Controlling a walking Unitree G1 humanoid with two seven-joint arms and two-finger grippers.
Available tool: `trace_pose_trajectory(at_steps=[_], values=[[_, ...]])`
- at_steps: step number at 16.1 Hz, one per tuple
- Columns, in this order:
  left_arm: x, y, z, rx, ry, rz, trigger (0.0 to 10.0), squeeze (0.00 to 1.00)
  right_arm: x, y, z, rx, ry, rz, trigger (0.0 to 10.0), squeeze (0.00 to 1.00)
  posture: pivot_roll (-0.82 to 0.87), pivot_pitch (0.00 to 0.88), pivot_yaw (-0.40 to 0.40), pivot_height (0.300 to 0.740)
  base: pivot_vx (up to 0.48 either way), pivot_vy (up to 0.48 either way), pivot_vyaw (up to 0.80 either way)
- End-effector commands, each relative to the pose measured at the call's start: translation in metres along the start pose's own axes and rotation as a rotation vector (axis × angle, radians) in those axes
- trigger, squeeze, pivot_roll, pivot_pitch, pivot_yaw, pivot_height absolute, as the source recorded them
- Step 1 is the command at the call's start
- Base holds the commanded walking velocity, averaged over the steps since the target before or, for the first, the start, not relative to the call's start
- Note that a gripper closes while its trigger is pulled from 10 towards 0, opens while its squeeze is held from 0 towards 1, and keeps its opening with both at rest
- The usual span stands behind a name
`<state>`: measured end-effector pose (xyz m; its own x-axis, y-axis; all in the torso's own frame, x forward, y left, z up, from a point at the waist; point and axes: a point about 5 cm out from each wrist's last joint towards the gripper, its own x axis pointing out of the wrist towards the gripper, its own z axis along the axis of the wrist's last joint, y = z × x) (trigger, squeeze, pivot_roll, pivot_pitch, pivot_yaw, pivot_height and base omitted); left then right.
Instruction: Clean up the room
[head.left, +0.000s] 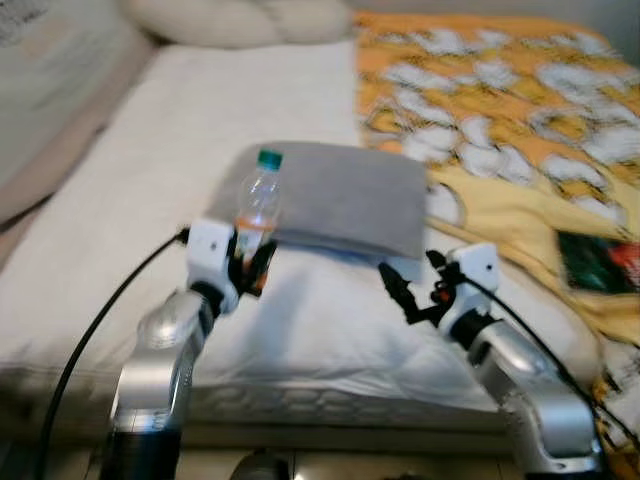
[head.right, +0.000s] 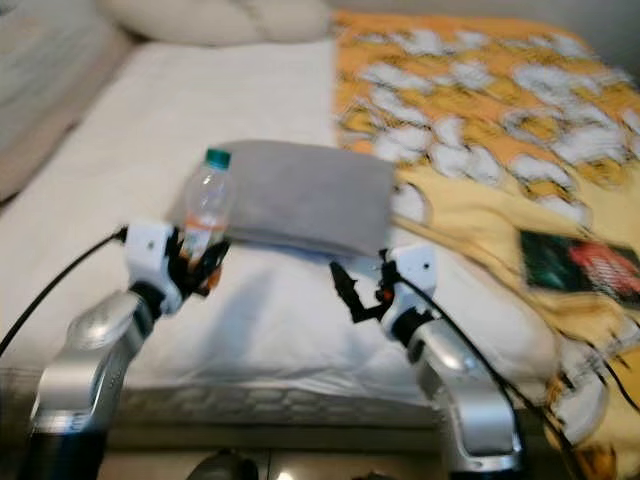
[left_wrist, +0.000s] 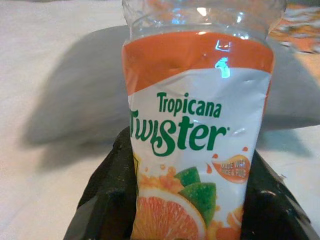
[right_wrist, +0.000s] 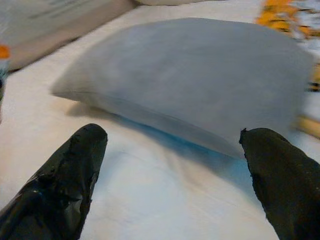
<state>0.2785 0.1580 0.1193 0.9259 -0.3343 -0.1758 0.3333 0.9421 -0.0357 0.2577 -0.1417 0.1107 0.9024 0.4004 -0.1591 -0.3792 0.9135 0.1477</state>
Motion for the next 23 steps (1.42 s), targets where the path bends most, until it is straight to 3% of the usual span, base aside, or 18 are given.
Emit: trace_pose_trajectory(at_steps=[1,5,8,10,12,17,23], values=[[-0.001,-0.005,0.009,0.024,-0.023,0.004,10.0,0.00,-0.001,0.000,-0.002,0.015,-0.001,-0.009,10.0,0.00,0.02,0.000,0.042,0.740,0.000,0.000,0.80],[-0.020,-0.012,0.002,-0.006,0.006,0.084,10.0,0.00,-0.002,0.004,-0.010,0.057,0.009,-0.018,10.0,0.00,0.01,0.000,0.037,0.740,0.000,0.000,0.80],[-0.026,-0.006,0.000,0.001,0.013,0.170,10.0,0.00,-0.006,0.004,-0.018,0.062,0.027,-0.024,10.0,0.00,0.01,0.000,0.038,0.740,0.000,0.000,0.80],[-0.030,-0.001,0.007,0.059,-0.011,0.213,10.0,0.00,-0.007,0.003,-0.022,0.086,0.040,-0.036,10.0,0.00,0.02,0.000,0.030,0.740,0.000,0.000,0.80],[-0.032,0.000,0.008,0.121,-0.016,0.220,10.0,0.00,-0.006,0.005,-0.021,0.080,0.043,-0.023,10.0,0.00,0.02,0.000,0.028,0.740,0.000,0.000,0.80],[-0.028,-0.008,0.008,0.093,-0.019,0.235,10.0,0.00,-0.006,0.001,-0.024,0.101,0.070,0.008,10.0,0.00,0.03,0.000,0.016,0.740,0.000,0.000,0.80],[-0.034,-0.002,0.008,0.088,-0.023,0.257,10.0,0.00,-0.011,0.003,-0.031,0.111,0.115,0.042,10.0,0.00,0.03,0.000,0.011,0.740,0.000,0.000,0.80]])
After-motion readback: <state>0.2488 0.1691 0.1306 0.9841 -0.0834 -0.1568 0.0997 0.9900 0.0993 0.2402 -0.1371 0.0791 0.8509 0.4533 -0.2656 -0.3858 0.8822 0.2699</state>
